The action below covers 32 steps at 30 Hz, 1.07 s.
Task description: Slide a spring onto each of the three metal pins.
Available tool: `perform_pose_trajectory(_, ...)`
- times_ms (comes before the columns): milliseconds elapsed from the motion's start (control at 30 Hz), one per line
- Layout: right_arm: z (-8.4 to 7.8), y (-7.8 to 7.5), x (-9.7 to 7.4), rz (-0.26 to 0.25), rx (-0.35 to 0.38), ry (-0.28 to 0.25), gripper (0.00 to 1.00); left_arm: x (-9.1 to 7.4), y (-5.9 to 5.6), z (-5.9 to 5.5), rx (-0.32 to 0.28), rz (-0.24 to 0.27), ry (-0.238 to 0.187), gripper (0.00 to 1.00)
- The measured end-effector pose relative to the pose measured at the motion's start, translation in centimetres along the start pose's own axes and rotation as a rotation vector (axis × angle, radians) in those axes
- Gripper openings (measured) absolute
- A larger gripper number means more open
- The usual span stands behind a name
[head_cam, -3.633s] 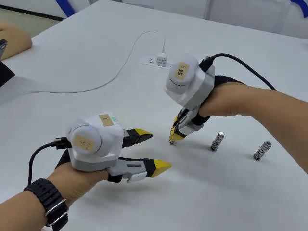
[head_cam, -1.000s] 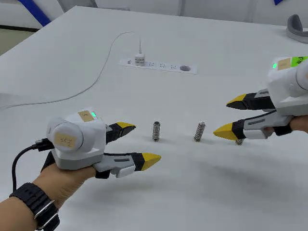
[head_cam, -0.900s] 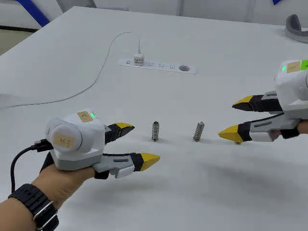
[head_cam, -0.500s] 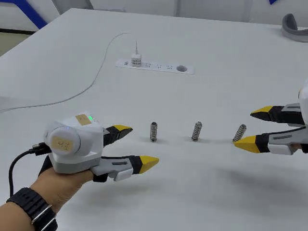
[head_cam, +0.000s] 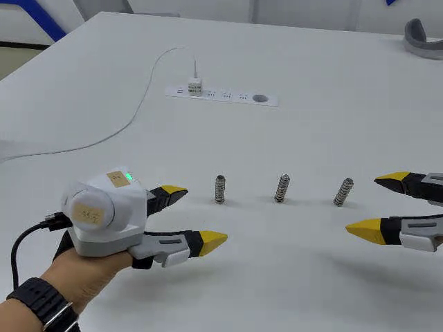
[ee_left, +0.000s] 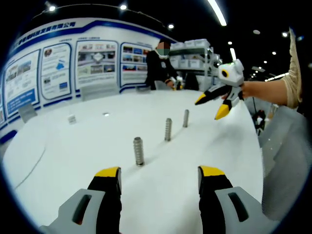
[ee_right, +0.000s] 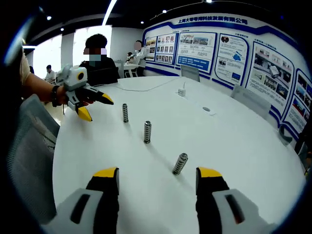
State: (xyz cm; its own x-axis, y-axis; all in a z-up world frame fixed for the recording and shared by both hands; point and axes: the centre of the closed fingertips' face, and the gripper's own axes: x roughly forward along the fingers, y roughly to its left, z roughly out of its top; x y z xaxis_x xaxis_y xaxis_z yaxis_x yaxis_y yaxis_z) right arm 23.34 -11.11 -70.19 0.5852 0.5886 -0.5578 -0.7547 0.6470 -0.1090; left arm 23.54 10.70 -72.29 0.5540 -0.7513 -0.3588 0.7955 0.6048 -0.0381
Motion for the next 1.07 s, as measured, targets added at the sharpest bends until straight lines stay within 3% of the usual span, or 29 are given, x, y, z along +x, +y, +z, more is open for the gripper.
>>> perform_pose_trajectory(367,-0.7,0.0,-0.3,-0.025,0.038,-0.020,0.67,0.0,0.0,-0.2,-0.007,0.001,0.004,0.65)
perform_pose_trajectory(1067,-1.3,0.4,0.0,-0.017,0.061,-0.018,0.68,0.0,-0.1,-0.6,-0.017,0.004,0.010,0.65)
